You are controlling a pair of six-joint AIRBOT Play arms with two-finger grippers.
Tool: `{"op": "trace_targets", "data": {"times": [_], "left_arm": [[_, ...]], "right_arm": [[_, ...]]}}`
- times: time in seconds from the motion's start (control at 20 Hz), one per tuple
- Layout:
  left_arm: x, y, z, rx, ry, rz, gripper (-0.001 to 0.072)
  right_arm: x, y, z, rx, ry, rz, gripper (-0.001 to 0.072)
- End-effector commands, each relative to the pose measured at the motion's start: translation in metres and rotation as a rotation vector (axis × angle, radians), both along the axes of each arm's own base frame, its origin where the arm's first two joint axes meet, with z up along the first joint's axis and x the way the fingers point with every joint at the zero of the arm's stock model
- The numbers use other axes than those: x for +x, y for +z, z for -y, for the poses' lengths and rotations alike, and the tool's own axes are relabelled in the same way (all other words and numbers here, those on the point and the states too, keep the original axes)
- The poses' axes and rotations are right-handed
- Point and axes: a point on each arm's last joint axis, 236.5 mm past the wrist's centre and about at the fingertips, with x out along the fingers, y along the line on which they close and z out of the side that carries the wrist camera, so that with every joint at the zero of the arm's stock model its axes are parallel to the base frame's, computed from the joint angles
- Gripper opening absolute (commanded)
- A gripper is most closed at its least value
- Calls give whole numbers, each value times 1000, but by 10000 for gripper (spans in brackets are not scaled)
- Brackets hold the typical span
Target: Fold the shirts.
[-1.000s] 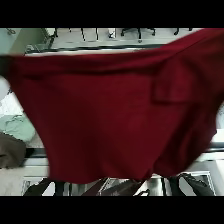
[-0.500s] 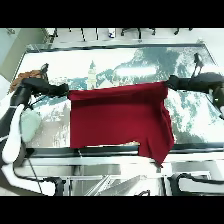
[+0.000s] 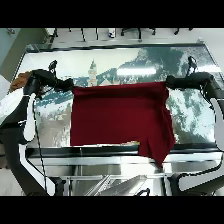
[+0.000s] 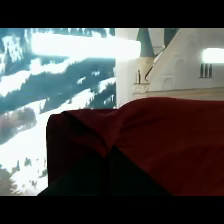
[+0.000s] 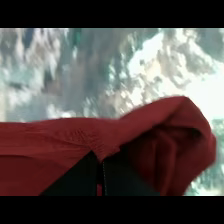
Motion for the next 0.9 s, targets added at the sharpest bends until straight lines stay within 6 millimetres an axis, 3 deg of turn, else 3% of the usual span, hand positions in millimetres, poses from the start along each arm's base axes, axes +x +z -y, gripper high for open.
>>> {"op": "trace_targets", "data": {"times": [0.0,0.1,0.25,0.85], "left_arm": [[-22,-25,-20,144,-29,-117,8],[-30,-36,-23,177,-41,-148,9],[-34,-48,-23,183,-37,-157,9],[-28,-50,-4,185,-61,-121,10]], "right_arm": [[-42,-41,23,-163,26,-196,27],[-57,-58,24,-184,15,-251,27],[-62,-69,17,-180,21,-262,27],[-60,-70,4,-131,9,-264,28]]}}
